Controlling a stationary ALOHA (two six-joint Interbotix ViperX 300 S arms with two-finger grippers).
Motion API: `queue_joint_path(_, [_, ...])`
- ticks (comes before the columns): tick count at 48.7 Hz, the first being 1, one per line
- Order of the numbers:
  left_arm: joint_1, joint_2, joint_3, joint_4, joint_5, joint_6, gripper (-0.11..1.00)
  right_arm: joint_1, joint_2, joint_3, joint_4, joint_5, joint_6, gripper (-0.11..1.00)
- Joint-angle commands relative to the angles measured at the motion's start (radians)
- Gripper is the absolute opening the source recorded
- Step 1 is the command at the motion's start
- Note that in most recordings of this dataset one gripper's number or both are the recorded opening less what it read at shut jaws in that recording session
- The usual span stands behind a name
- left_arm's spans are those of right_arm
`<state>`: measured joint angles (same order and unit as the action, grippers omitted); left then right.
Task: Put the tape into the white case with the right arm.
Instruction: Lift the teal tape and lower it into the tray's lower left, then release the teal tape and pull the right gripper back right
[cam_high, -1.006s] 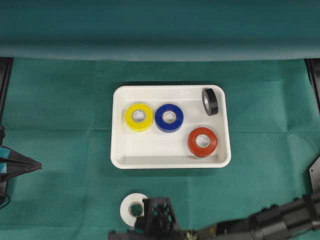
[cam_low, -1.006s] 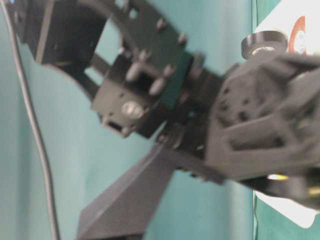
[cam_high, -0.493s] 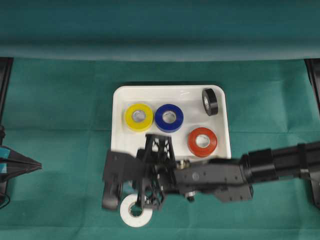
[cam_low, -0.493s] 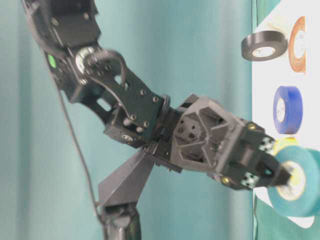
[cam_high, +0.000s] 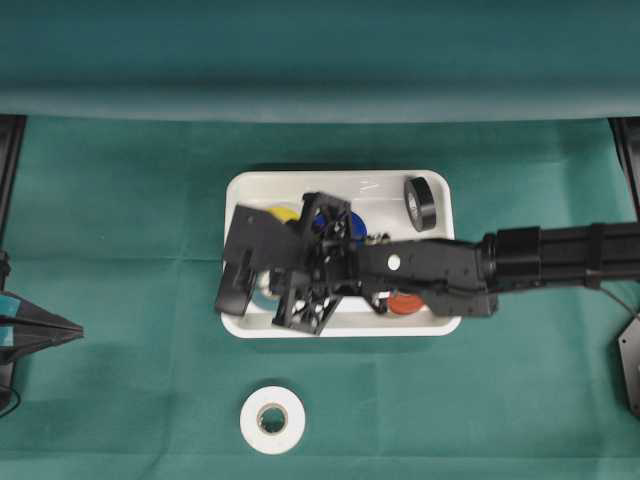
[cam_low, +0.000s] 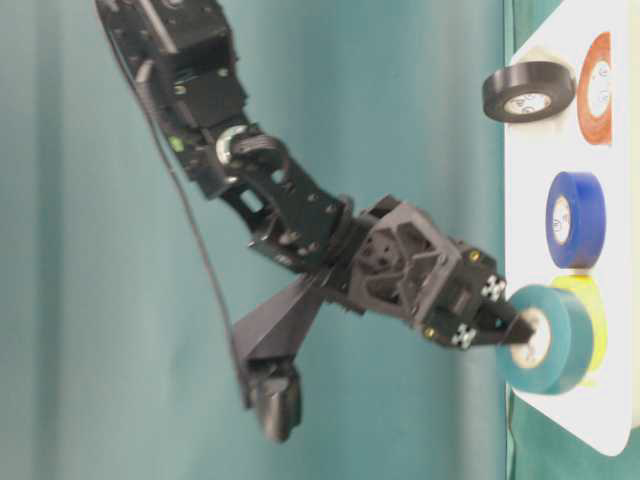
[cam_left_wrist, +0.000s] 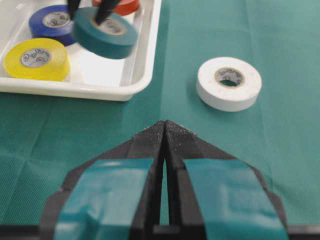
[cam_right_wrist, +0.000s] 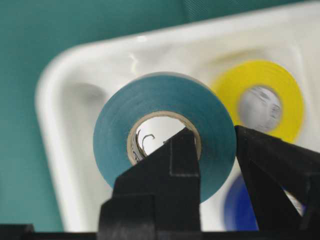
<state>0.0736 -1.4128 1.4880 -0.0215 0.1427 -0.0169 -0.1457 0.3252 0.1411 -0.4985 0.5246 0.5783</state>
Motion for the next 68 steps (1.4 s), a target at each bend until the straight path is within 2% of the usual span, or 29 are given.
queue_joint_path(1, [0.003,0.008,-0.012,0.000,-0.011,0.000,0.00,-0.008,-0.051,0.003,-0.009,-0.037,-0.002,0.00])
queue_joint_path(24, [0.003,0.008,-0.012,-0.002,-0.011,0.002,0.00,-0.011,-0.052,0.031,-0.015,-0.072,-0.002,0.02])
queue_joint_path(27, [0.003,0.008,-0.012,-0.002,-0.011,0.002,0.00,-0.011,-0.052,0.034,-0.018,-0.072,-0.002,0.11])
queue_joint_path(30, [0.003,0.008,-0.012,-0.002,-0.011,0.002,0.00,-0.012,-0.052,0.034,-0.023,-0.071,-0.002,0.25])
queue_joint_path(38, [0.003,0.008,-0.012,-0.002,-0.011,0.002,0.00,-0.012,-0.052,0.034,-0.023,-0.064,0.000,0.72])
queue_joint_path(42, [0.003,0.008,-0.012,-0.002,-0.011,0.002,0.00,-0.012,-0.054,0.034,-0.023,-0.048,0.000,0.66])
queue_joint_path(53, [0.003,0.008,-0.012,-0.002,-0.011,0.002,0.00,-0.015,-0.100,0.069,-0.023,0.032,0.008,0.66])
queue_joint_path(68, [0.003,0.008,-0.012,-0.002,-0.011,0.002,0.00,-0.015,-0.252,0.284,-0.017,0.038,0.032,0.66])
